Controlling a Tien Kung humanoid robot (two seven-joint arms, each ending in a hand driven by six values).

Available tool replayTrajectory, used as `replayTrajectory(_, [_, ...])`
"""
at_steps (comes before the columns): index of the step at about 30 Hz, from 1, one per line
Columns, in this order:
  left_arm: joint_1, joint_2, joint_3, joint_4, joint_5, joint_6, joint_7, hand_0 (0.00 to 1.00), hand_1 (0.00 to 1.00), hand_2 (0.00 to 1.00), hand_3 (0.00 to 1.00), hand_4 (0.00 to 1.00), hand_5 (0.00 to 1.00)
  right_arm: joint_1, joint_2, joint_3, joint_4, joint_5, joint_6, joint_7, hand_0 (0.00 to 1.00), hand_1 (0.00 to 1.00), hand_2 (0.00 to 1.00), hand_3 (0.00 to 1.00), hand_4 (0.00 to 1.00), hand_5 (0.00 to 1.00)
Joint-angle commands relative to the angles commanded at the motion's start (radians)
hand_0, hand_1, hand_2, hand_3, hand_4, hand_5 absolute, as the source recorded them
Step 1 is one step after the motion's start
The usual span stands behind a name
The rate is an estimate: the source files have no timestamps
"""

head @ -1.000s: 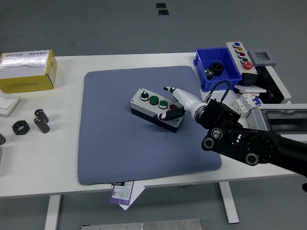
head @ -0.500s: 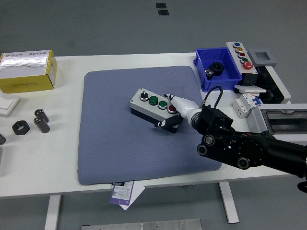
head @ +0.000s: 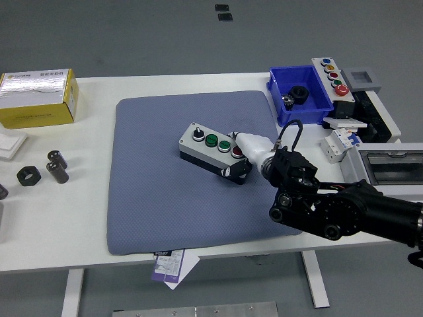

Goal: Pick up the button,place it on the desk,press the button,press the button

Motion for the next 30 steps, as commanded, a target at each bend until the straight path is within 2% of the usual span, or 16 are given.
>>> replayTrajectory(1, [0.0,0.0,0.0,0.0,0.0,0.0,0.0,0.688,0.631,0.557,0.603,0.674,0.212,0.0,-0.002,0.002,0.002,-0.009,-0.001,0.0,0.327,0.427,0.434,0.509,0.349,0.002])
replayTrajectory(5, [0.0,0.001,-0.002,0.0,0.003,0.0,-0.001,0.688,0.631,0.557,0.603,0.674,0.212,-0.005,-0.026,0.03,0.031,-0.04,-0.027,0.026,0.327,0.427,0.434,0.509,0.349,0.002])
replayTrajectory(6, [0.001,0.001,-0.004,0.0,0.004,0.0,-0.001,0.688,0.631,0.557,0.603,0.674,0.212,-0.008,-0.043,0.045,0.051,-0.045,-0.038,0.044,0.327,0.427,0.434,0.509,0.349,0.002])
replayTrajectory(7, [0.001,0.001,-0.005,0.0,0.005,0.0,-0.001,0.689,0.632,0.557,0.603,0.674,0.212,-0.012,-0.057,0.055,0.068,-0.047,-0.046,0.061,0.309,0.428,0.406,0.347,0.276,0.002])
replayTrajectory(12, [0.004,-0.001,-0.008,0.001,0.007,0.0,-0.002,0.689,0.632,0.557,0.603,0.674,0.212,-0.021,-0.152,0.084,0.175,-0.015,-0.082,0.179,0.309,0.428,0.406,0.347,0.276,0.002])
replayTrajectory(13, [0.004,-0.002,-0.007,0.001,0.007,0.0,-0.002,0.688,0.631,0.557,0.603,0.674,0.212,-0.016,-0.171,0.075,0.196,0.001,-0.083,0.205,0.333,0.446,0.419,0.33,0.271,0.002])
replayTrajectory(18, [0.003,-0.001,-0.016,0.001,0.014,0.0,-0.002,0.688,0.631,0.557,0.603,0.674,0.212,0.021,-0.274,-0.019,0.315,0.034,-0.113,0.35,0.333,0.446,0.419,0.33,0.271,0.002])
replayTrajectory(19, [0.003,-0.002,-0.018,0.001,0.016,0.0,-0.002,0.688,0.631,0.557,0.604,0.675,0.212,0.026,-0.291,-0.041,0.337,0.025,-0.117,0.376,0.387,0.464,0.435,0.326,0.291,0.002])
replayTrajectory(20, [0.003,-0.002,-0.019,0.001,0.018,-0.001,-0.002,0.688,0.631,0.557,0.604,0.675,0.212,0.03,-0.303,-0.061,0.359,0.015,-0.118,0.402,0.387,0.464,0.435,0.326,0.291,0.002])
replayTrajectory(21, [0.003,-0.003,-0.021,0.001,0.021,-0.001,-0.002,0.688,0.631,0.557,0.604,0.675,0.212,0.033,-0.308,-0.079,0.371,-0.002,-0.114,0.423,0.387,0.464,0.435,0.326,0.291,0.002])
replayTrajectory(24, [0.001,-0.003,-0.023,0.001,0.025,-0.001,-0.002,0.688,0.631,0.557,0.604,0.675,0.212,0.035,-0.309,-0.091,0.377,-0.05,-0.059,0.478,0.387,0.464,0.435,0.326,0.291,0.002])
replayTrajectory(25, [0.001,-0.002,-0.026,0.001,0.027,-0.001,-0.003,0.688,0.631,0.557,0.604,0.675,0.214,0.033,-0.306,-0.088,0.37,-0.066,-0.039,0.489,0.591,0.519,0.482,0.358,0.266,0.002])
replayTrajectory(30, [-0.002,-0.001,-0.032,0.0,0.034,-0.001,-0.003,0.688,0.631,0.557,0.604,0.675,0.214,0.023,-0.292,-0.079,0.348,-0.085,0.031,0.494,0.591,0.519,0.482,0.358,0.266,0.002])
